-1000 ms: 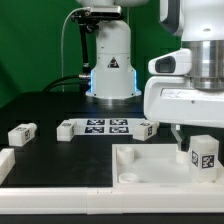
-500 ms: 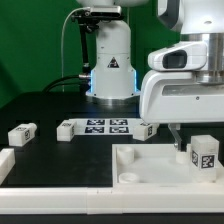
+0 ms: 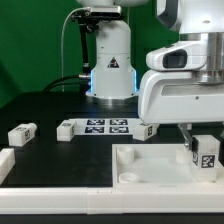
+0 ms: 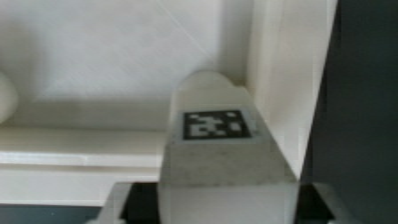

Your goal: Assemble one leg

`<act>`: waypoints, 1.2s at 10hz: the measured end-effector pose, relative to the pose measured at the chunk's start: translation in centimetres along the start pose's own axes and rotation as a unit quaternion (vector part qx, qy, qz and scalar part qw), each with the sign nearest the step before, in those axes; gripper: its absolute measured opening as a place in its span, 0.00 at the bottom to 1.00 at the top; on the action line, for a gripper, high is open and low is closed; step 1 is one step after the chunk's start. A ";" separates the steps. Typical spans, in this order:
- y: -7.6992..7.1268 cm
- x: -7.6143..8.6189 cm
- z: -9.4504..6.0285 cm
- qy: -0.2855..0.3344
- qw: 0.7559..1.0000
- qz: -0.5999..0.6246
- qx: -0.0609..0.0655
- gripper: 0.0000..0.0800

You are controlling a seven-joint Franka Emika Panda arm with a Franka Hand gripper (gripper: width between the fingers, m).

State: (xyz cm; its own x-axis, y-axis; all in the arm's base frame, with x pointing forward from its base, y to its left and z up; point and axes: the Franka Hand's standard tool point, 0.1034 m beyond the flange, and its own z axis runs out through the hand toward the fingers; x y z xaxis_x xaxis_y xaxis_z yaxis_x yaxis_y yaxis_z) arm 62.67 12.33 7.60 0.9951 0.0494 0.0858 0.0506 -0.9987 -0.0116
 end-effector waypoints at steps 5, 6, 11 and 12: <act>0.2 0.0 0.0 0.010 0.967 0.254 -0.011 0.36; 0.3 0.1 0.0 0.012 0.945 0.327 -0.013 0.36; 0.5 0.0 0.0 0.009 0.795 0.606 -0.018 0.36; 0.5 -0.1 0.0 0.008 0.767 0.641 -0.016 0.36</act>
Offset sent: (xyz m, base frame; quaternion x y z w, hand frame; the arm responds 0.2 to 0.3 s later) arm -0.0042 -0.0059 0.0064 -0.0812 0.0598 0.4084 0.9072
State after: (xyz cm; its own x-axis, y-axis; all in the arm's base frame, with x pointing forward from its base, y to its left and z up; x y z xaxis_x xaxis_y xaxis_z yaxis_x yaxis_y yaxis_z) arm 62.65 11.80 7.57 0.2234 -0.9740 0.0370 -0.9715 -0.2256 -0.0722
